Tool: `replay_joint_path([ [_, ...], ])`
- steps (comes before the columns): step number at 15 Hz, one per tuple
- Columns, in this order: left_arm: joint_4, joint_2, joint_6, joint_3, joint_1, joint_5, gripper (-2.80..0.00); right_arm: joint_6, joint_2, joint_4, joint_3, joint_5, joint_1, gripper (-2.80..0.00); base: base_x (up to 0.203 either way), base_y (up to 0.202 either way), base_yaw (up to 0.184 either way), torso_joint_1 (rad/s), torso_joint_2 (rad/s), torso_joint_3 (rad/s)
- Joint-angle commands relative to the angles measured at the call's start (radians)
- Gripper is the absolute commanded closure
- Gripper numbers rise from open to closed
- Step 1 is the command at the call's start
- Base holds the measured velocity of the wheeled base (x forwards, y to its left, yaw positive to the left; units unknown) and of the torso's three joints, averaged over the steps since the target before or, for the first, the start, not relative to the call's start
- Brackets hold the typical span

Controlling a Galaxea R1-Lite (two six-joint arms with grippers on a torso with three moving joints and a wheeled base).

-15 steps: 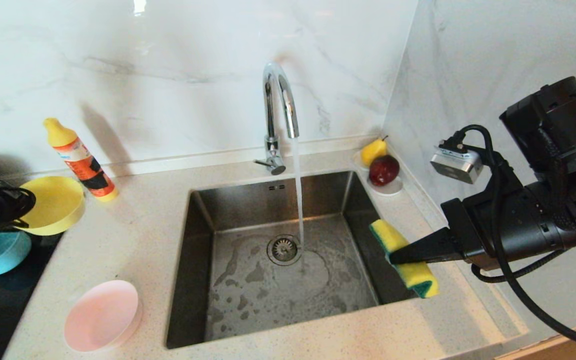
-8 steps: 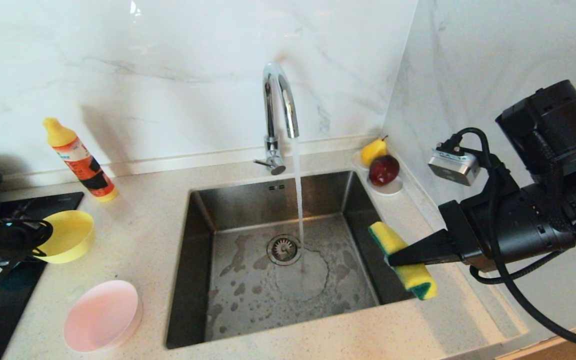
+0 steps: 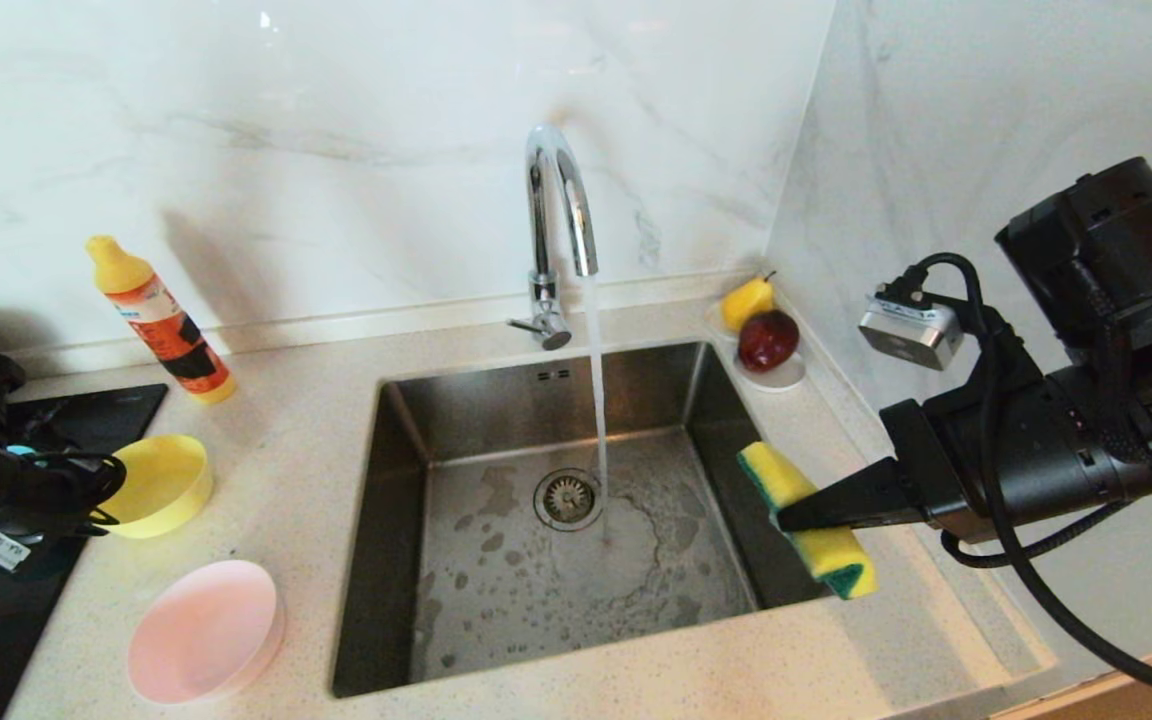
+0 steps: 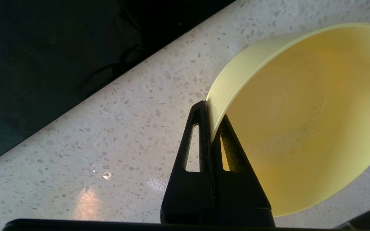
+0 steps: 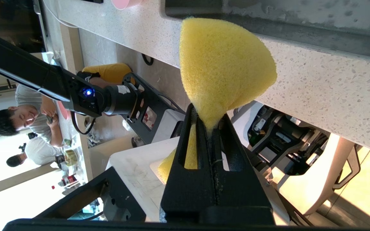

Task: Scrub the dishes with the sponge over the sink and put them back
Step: Place the bowl on the table

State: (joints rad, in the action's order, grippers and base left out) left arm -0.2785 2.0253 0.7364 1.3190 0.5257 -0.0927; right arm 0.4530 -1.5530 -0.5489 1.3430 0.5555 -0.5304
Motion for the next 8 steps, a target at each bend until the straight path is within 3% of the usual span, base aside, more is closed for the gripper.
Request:
replay_joint_path([
  [1, -0.001, 0.004, 0.004, 0.005, 0.002, 0.002, 0.00, 0.003, 0.001, -0.005, -0.001, 0.003, 0.000, 0.00, 0.000, 0.000, 0.000, 0.000, 0.00, 0.000],
  [2, -0.001, 0.004, 0.004, 0.008, 0.005, -0.001, -2.80, 0.004, -0.002, -0.003, -0.001, 0.001, 0.000, 0.00, 0.000, 0.000, 0.000, 0.000, 0.00, 0.000],
  [8, -0.011, -0.089, 0.004, 0.024, 0.014, -0.005, -2.80, 0.004, 0.001, -0.003, -0.001, 0.001, 0.000, 0.00, 0.000, 0.000, 0.000, 0.000, 0.00, 0.000],
])
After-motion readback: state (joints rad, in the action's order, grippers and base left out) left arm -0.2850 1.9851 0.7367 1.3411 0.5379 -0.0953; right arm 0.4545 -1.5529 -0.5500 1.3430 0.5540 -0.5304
